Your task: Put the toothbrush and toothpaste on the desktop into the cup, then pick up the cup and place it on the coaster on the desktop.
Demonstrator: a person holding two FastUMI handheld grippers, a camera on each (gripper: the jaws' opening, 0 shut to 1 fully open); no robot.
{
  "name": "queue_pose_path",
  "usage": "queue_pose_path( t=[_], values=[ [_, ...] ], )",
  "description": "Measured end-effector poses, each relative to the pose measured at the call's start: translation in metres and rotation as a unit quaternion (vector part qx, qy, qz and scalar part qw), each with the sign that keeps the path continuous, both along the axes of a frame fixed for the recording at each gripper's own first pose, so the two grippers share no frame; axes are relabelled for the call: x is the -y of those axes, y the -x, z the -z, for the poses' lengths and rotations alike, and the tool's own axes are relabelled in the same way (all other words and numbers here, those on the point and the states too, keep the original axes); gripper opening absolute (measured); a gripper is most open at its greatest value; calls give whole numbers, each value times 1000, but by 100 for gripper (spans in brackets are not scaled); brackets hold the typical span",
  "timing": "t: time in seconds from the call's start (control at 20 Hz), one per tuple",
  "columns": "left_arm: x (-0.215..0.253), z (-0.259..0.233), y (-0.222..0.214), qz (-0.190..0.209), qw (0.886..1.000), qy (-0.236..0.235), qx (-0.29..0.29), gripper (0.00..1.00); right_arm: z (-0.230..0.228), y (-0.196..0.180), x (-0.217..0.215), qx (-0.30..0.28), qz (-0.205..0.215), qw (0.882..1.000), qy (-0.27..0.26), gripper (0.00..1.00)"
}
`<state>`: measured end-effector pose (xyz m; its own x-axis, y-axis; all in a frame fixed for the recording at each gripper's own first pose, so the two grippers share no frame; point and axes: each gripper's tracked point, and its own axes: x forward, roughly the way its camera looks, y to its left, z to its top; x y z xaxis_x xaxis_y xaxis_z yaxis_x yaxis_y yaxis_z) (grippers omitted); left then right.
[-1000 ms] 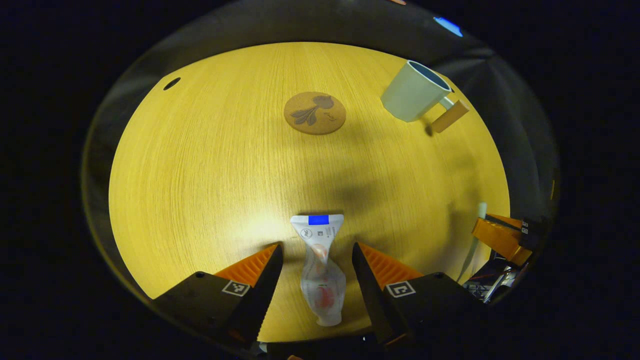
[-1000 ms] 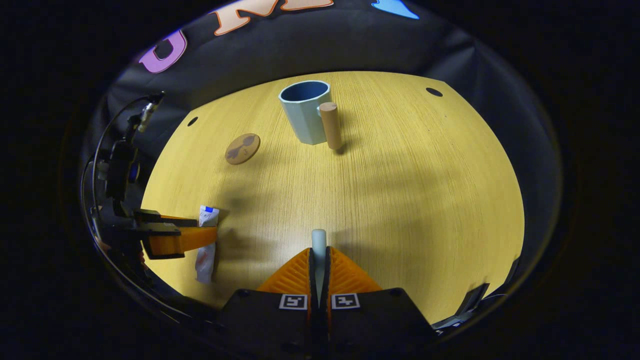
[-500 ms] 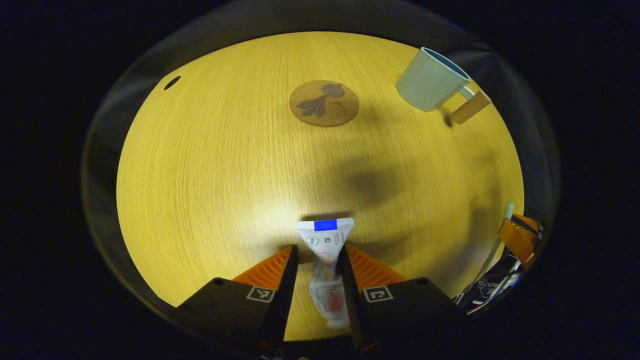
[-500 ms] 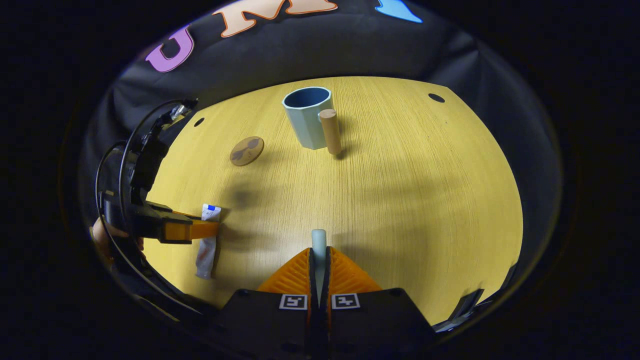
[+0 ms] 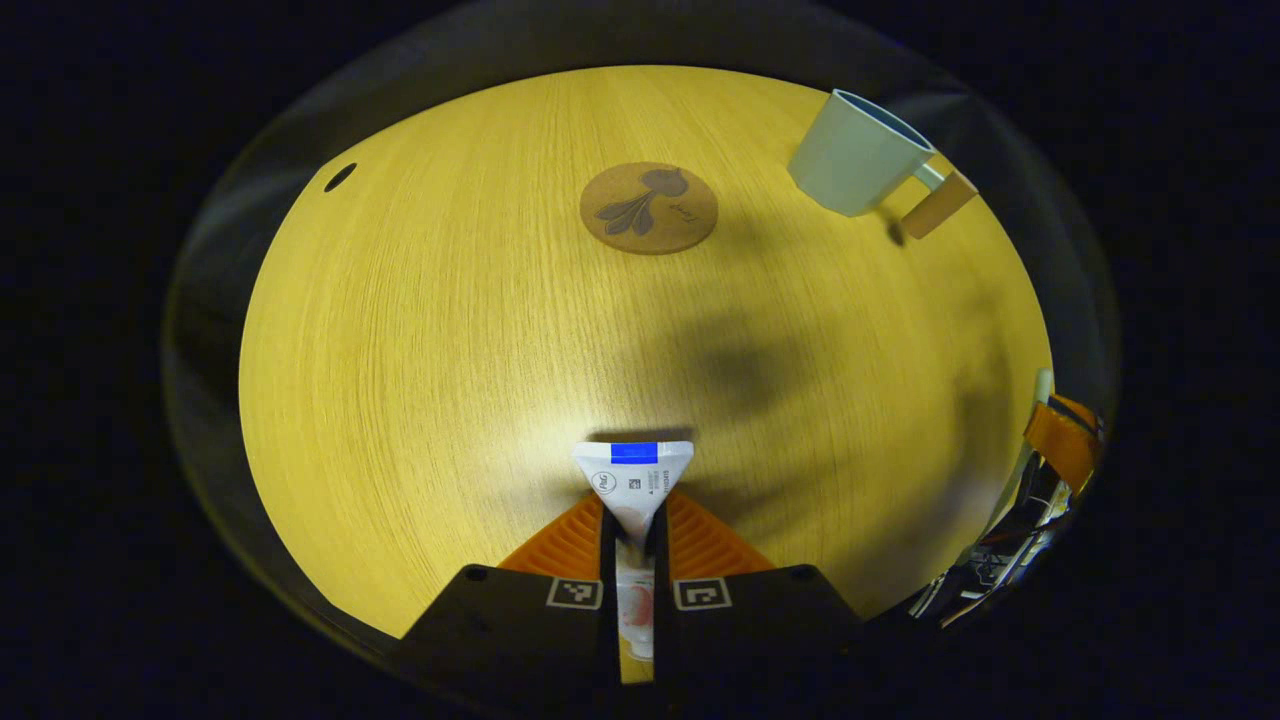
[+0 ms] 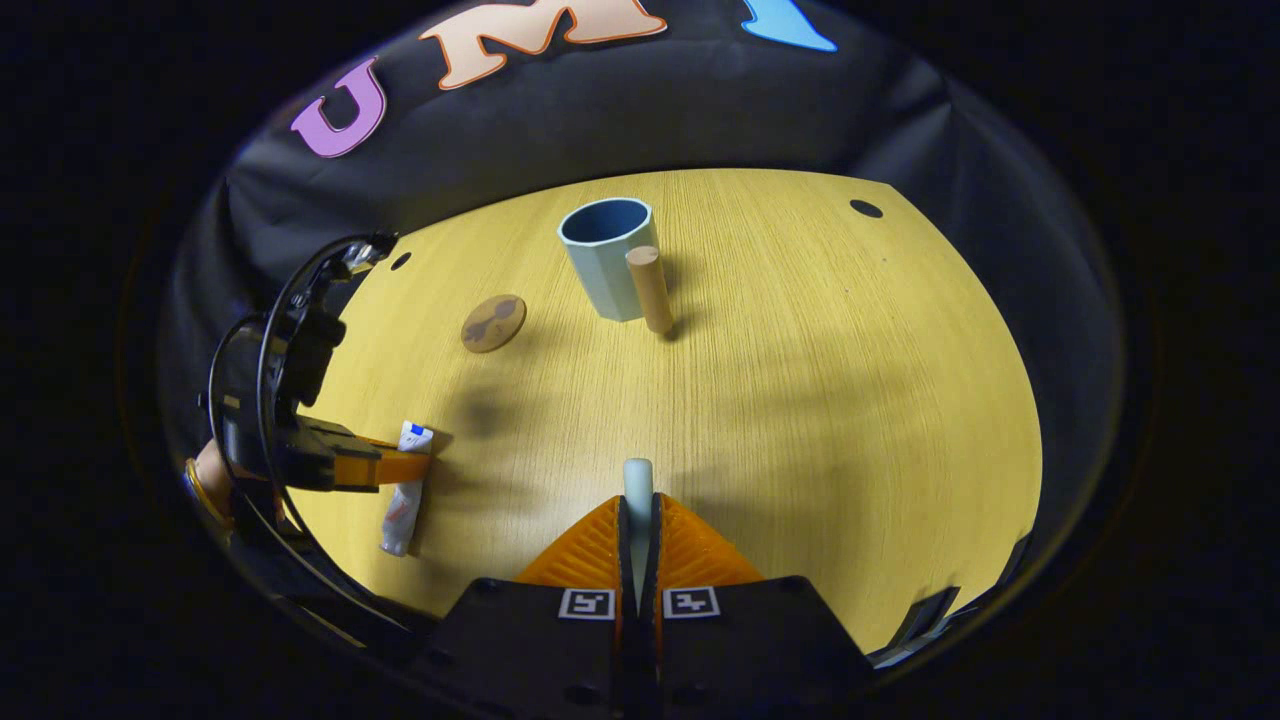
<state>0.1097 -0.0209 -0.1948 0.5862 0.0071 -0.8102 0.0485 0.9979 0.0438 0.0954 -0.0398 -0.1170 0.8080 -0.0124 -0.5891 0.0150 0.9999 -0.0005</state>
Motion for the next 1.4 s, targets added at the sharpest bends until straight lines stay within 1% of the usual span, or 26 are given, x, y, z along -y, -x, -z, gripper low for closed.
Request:
queue_pose_path(
  t=[0.2,0.3,0.4,0.55,0.7,0.8,0.9,1.05,1.15,1.25,1.3,1.4],
  values=[
    [3,0,0,-23,998,44,23,8,-24,-8,-3,40,0,999,-20,3],
    [5,-3,0,-24,997,62,36,8,-39,-14,-4,66,-1,997,-31,3],
    [6,-11,-4,-26,995,76,64,8,-55,-20,-3,94,0,995,-41,3],
    [12,-30,-6,-22,988,102,110,8,-83,-27,-5,141,-6,988,-55,3],
    [18,-50,-7,-23,979,132,151,8,-119,-33,-3,192,-13,980,-56,3],
    [25,-59,-6,-27,974,153,164,8,-143,-40,-1,225,-21,973,-53,3],
    [30,-70,-5,-36,967,178,179,8,-166,-46,2,253,-26,966,-49,3],
    [38,-89,-7,-50,955,200,214,8,-194,-59,-5,293,-54,952,-63,3],
    [37,-105,-8,-61,945,207,247,8,-214,-73,-14,322,-80,941,-69,3],
    [38,-124,-6,-72,934,220,274,8,-228,-86,-16,342,-97,932,-71,3],
    [41,-129,-5,-78,929,229,278,6,-236,-93,-20,349,-105,928,-80,3],
    [44,-137,-8,-95,918,248,295,8,-247,-104,-28,361,-124,919,-98,3]
  ],
)
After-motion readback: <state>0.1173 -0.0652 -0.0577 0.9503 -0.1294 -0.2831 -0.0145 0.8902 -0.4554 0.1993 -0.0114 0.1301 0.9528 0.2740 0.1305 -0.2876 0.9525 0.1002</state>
